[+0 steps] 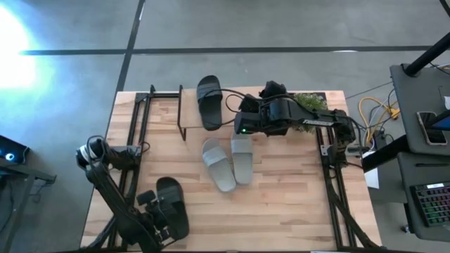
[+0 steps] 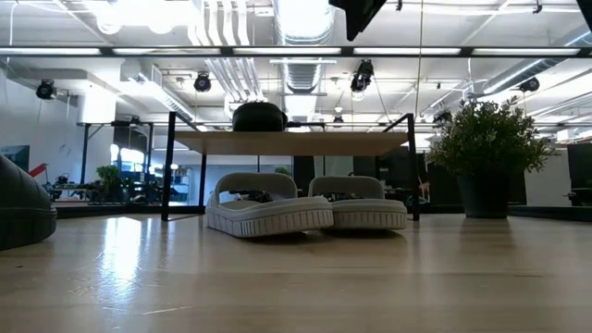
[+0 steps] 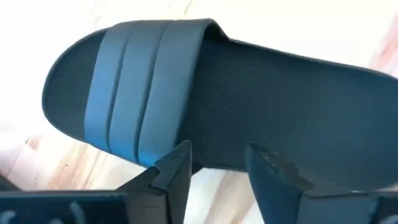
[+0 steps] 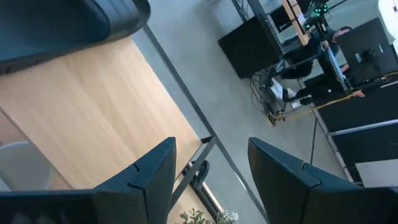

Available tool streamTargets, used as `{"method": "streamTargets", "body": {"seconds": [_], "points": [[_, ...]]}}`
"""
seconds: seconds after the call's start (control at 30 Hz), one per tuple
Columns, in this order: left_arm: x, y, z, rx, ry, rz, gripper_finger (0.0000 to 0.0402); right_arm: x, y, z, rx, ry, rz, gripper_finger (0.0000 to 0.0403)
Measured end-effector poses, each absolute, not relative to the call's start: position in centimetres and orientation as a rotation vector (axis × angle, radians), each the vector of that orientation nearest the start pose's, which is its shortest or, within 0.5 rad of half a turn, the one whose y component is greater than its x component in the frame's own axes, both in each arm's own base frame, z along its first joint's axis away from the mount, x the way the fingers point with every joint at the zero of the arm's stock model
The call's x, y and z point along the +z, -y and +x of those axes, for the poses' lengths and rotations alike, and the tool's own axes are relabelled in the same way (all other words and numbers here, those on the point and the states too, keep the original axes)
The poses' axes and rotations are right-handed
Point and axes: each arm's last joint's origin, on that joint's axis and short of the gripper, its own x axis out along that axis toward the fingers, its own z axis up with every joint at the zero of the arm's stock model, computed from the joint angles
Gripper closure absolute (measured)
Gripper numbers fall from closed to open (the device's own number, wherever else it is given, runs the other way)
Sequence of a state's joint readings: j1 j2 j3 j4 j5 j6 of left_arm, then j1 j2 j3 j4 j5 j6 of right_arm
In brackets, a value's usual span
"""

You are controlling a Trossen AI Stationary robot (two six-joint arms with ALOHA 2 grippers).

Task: Pick and place slides into the shelf
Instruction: Put the black slipper on the shelf

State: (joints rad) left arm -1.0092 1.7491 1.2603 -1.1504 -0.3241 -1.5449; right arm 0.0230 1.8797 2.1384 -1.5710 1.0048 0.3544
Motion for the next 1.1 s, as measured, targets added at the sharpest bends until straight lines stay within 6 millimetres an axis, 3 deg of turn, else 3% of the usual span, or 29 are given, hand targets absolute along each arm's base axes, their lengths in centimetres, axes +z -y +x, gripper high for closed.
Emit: {"method": "streamTargets", "body": {"seconds": [0.23,0.43,0.63,0.93,1.1], "points": [[18.2,24.7,17.3,0.549,-1.257,-0.179,0.0247,38.6,1.6,34.4,-0.996,-1.046,-0.406,0.0211],[16.8,22.3,18.1,0.636,-1.229,-0.110,0.0247,39.4,1.0,33.7,-0.983,-1.015,-0.395,0.0211],[17.1,21.2,19.0,0.594,-1.214,-0.009,0.0247,40.6,-0.1,32.6,-0.973,-0.947,-0.336,0.0211],[18.5,21.6,18.9,0.452,-1.224,0.106,0.0247,42.2,-0.9,30.8,-0.982,-0.854,-0.245,0.0211],[19.0,21.5,19.0,0.377,-1.121,0.327,0.0247,42.4,-0.9,30.5,-0.996,-0.826,-0.207,0.0211]]}}
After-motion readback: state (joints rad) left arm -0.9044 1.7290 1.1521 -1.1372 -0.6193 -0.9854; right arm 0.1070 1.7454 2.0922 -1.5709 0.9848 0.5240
